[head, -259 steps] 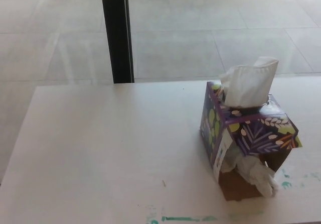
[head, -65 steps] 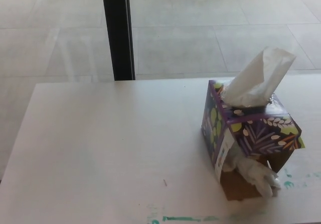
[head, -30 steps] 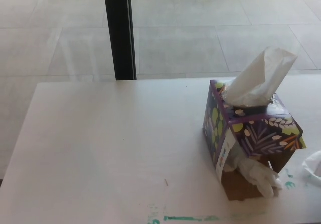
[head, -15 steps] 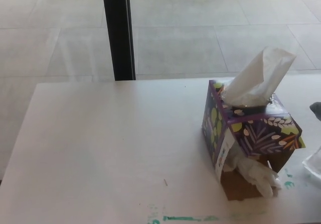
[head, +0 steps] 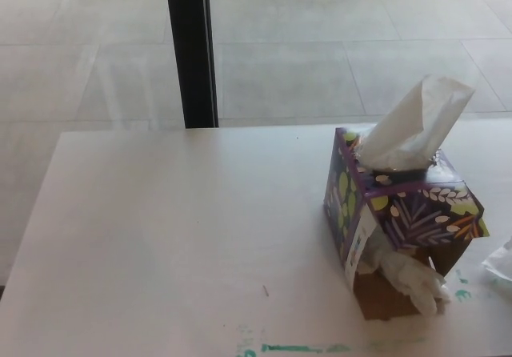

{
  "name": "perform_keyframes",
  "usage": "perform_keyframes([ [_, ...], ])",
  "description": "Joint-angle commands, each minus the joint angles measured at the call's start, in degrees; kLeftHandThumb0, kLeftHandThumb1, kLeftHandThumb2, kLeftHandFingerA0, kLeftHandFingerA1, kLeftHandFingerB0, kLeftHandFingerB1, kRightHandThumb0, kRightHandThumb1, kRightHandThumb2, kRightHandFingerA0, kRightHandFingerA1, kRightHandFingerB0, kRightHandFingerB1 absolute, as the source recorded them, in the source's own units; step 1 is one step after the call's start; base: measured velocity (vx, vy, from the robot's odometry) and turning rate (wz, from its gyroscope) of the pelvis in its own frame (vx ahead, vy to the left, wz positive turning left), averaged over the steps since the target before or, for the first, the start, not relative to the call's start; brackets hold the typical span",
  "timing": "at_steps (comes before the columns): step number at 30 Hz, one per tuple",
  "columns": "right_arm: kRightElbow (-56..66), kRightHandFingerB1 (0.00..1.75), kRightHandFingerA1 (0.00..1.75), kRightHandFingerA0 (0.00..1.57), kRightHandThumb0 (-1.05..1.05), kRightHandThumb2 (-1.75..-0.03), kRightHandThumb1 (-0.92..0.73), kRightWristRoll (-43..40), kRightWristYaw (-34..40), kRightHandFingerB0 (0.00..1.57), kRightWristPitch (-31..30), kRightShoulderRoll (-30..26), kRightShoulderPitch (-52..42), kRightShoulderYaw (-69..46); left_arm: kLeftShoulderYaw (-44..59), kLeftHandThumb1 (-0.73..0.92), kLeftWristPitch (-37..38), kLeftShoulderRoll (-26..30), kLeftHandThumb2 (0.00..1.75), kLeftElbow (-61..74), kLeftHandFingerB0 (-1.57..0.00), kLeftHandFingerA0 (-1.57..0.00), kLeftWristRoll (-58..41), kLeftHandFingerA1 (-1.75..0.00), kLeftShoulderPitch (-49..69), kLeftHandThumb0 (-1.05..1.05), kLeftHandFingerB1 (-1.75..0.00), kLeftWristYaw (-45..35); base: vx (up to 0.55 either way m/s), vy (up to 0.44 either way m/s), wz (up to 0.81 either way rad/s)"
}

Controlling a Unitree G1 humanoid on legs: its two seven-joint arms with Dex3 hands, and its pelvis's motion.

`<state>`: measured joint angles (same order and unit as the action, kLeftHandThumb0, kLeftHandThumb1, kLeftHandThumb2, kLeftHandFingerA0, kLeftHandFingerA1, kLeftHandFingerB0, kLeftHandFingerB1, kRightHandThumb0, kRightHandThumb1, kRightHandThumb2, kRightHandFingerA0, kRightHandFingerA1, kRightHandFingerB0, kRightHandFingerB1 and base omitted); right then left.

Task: The robot uses its right hand to pull out a tissue from the tissue box kept in the middle of the desk and put it on the right side

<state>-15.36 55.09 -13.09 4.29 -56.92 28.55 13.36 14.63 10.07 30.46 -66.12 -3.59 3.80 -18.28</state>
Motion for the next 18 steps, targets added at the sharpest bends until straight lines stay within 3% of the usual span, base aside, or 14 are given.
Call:
perform_keyframes([
  [1, 13.0, 0.24, 0.21, 0.0, -0.89, -0.84, -0.49, -26.5, -23.9, 0.0, -4.2, -5.7, -20.7, -48.3, 0.7, 0.74, 0.7, 2.1, 1.17, -0.1, -0.72, -0.86, -0.3, -1.08, 0.3, -0.88, -1.01, 0.5, 0.0, 0.0, 0.0],
  [4, 16.0, 0.4, 0.36, 0.0, -0.84, -0.92, -0.51, -25.0, -19.8, 0.02, -3.7, 1.3, -29.5, -62.1, 0.4, 0.74, 0.5, 2.0, 1.15, -0.5, -0.69, -0.79, 0.0, -1.06, -0.3, -0.94, -1.02, 0.8, 0.0, 0.0, 0.0],
  [5, 15.9, 0.5, 0.68, 0.0, -0.85, -0.66, -0.64, -23.7, -16.7, 0.05, -4.1, 3.0, -31.7, -63.7, 0.4, 0.74, 0.6, 1.9, 1.19, -0.5, -0.7, -0.88, 0.0, -1.09, -0.4, -0.9, -1.02, 0.7, 0.0, 0.0, 0.0],
  [6, 15.0, 0.53, 0.57, 0.02, -0.41, -1.02, -0.41, -22.3, -11.2, 0.0, -3.9, 6.5, -36.4, -66.8, 0.3, 0.76, 0.7, 1.8, 1.19, -0.3, -0.69, -0.89, 0.0, -1.1, -0.4, -0.88, -1.01, 0.7, 0.0, 0.0, 0.0],
  [7, 13.4, 0.49, 0.71, 0.11, -0.75, -0.61, -0.67, -23.9, -8.5, 0.13, -3.3, 8.5, -38.5, -68.3, 0.3, 0.73, 0.5, 1.7, 1.17, -0.1, -0.69, -0.86, 0.0, -1.07, -0.4, -0.89, -1.0, 0.7, 0.0, 0.0, 0.0],
  [8, 11.8, 0.62, 0.78, 0.44, -0.72, -0.97, -0.53, -24.5, -3.4, 0.32, -4.2, 12.0, -41.3, -69.7, 0.3, 0.78, 0.7, 1.7, 1.23, -0.4, -0.71, -0.9, 0.0, -1.1, -0.6, -0.95, -1.02, 0.8, 0.0, 0.0, 0.0],
  [9, 10.5, 0.62, 0.78, 0.44, -0.72, -0.97, -0.53, -24.2, 1.5, 0.32, -5.0, 15.1, -44.1, -70.5, 0.2, 0.78, 0.9, 1.7, 1.23, -0.7, -0.71, -0.9, 0.2, -1.1, -0.7, -0.95, -1.02, 0.9, 0.0, 0.0, 0.0],
  [10, 9.2, 0.62, 0.9, 0.63, -0.74, -0.63, -0.75, -24.9, 3.1, 0.45, -3.9, 15.6, -45.3, -70.8, 0.1, 0.77, 1.0, 1.5, 1.23, -0.7, -0.72, -0.91, 0.2, -1.11, -0.9, -0.93, -1.03, 0.9, 0.0, 0.0, 0.0],
  [12, 7.2, 0.62, 0.9, 0.63, -0.74, -0.63, -0.75, -25.9, 5.3, 0.45, -2.1, 16.3, -47.0, -71.4, 0.0, 0.77, 1.0, 1.2, 1.23, -0.8, -0.72, -0.91, 0.2, -1.11, -1.0, -0.93, -1.03, 1.0, 0.0, 0.0, 0.0],
  [13, 1.4, 0.71, 0.99, 0.85, -0.73, -0.63, -0.76, -27.7, 12.7, 0.59, -0.8, 19.5, -49.2, -71.1, -0.2, 0.77, 0.9, 1.2, 1.23, -1.0, -0.72, -0.9, 0.4, -1.1, -1.0, -0.93, -1.03, 1.2, 0.0, 0.0, 0.0],
  [14, -2.4, 0.76, 1.08, 0.92, -0.69, -0.63, -0.76, -28.6, 15.6, 0.67, 0.1, 19.9, -49.5, -70.3, -0.1, 0.74, 0.8, 1.1, 1.17, -0.7, -0.69, -0.82, 0.2, -1.05, -0.8, -0.91, -1.01, 1.0, 0.0, 0.0, 0.0],
  [16, -10.2, 0.86, 1.3, 1.02, -0.65, -0.62, -0.69, -32.4, 23.3, 0.69, 1.9, 23.9, -48.9, -70.0, 0.1, 0.75, 0.7, 0.9, 1.18, -0.4, -0.68, -0.84, -0.1, -1.06, -0.5, -0.94, -1.01, 0.8, 0.0, 0.0, 0.0],
  [17, -11.6, 0.86, 1.3, 1.02, -0.65, -0.62, -0.69, -33.1, 25.6, 0.69, 2.6, 24.9, -48.3, -70.0, 0.1, 0.75, 0.6, 0.8, 1.18, -0.5, -0.68, -0.84, -0.1, -1.06, -0.5, -0.94, -1.01, 0.8, 0.0, 0.0, 0.0],
  [18, -18.2, 0.98, 1.35, 0.77, -0.56, -0.66, -0.69, -37.1, 29.1, 0.61, 5.9, 27.3, -46.5, -70.2, 0.1, 0.75, 0.2, 0.7, 1.18, -0.4, -0.69, -0.9, -0.1, -1.1, -0.5, -0.89, -1.01, 1.2, 0.0, 0.0, 0.0],
])
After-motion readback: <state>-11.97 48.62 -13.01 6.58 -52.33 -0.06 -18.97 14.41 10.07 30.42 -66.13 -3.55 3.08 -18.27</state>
